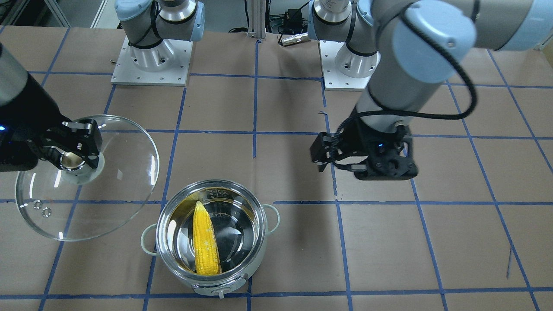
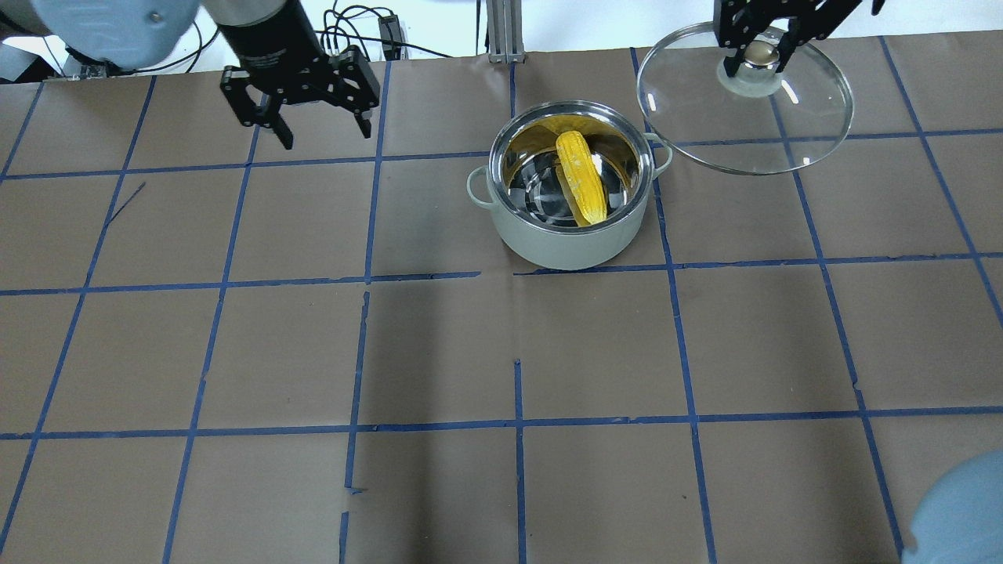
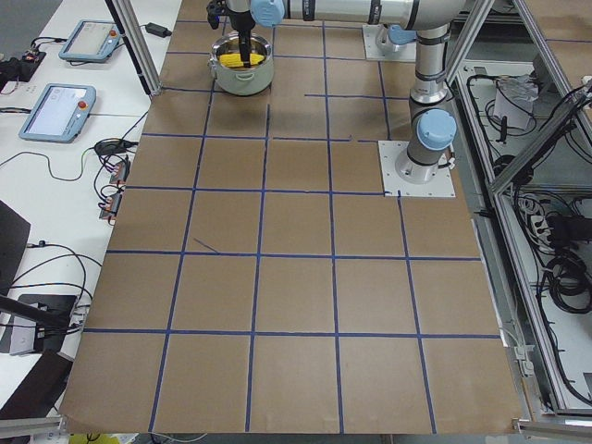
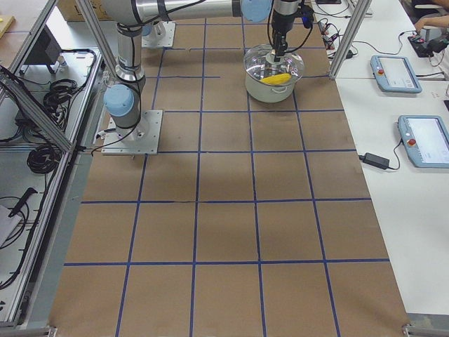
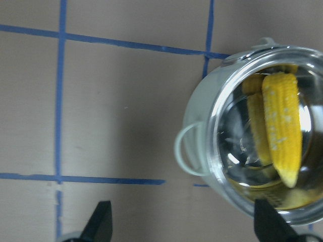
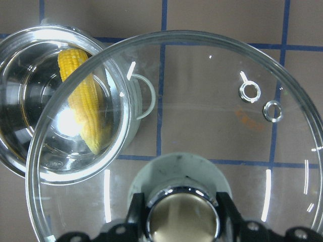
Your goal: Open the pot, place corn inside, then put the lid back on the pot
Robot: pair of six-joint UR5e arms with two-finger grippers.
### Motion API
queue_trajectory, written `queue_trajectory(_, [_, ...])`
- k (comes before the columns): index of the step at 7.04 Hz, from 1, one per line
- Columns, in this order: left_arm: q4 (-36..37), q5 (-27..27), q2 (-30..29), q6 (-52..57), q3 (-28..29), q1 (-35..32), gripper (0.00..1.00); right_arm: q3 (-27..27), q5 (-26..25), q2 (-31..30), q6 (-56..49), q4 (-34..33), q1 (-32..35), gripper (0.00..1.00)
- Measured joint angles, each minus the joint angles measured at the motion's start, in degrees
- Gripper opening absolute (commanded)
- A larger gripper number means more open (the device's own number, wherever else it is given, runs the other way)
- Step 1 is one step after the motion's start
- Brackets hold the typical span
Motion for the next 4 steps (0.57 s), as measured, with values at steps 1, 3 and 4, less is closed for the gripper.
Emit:
queue_trajectory(1, [-2.95,0.24,1.65,1.29,-1.0,1.91,0.99,0.12,-0.09,0.97,1.77,-0.92,1.99,0.13])
queue_trajectory(3, [-3.77,2.6,4.81,2.59,-4.86,4.14,0.99,0.98,-0.37,2.37,4.74,-3.14,5.54,0.13])
queue_trajectory(4, [-3.11,3.76,5.69,2.84,-6.44,5.12,0.98,2.03,-0.67,2.88,6.33,-5.26,7.37,0.13])
